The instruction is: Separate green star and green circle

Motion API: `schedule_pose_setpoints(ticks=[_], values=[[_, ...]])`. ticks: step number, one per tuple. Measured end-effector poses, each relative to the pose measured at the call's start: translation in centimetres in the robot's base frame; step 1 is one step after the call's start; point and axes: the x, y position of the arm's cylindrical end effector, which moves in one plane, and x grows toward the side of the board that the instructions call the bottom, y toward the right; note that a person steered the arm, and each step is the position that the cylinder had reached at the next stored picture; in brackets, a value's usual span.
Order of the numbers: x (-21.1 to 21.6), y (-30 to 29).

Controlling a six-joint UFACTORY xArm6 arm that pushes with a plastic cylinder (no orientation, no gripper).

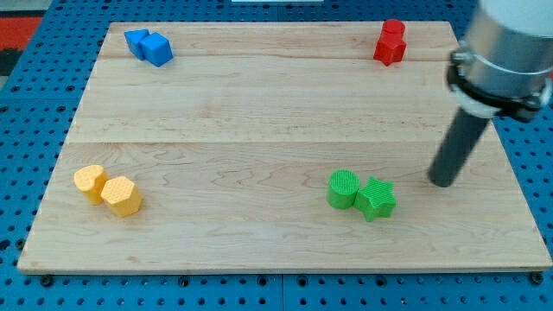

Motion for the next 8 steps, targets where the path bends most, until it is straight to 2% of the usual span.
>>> schedule_pose_setpoints(ticks=[1,3,5,7,8], values=[[0.2,3.3],[7.0,5.0],[7.7,4.9],[7.4,-0.9],[5.6,-4.3]])
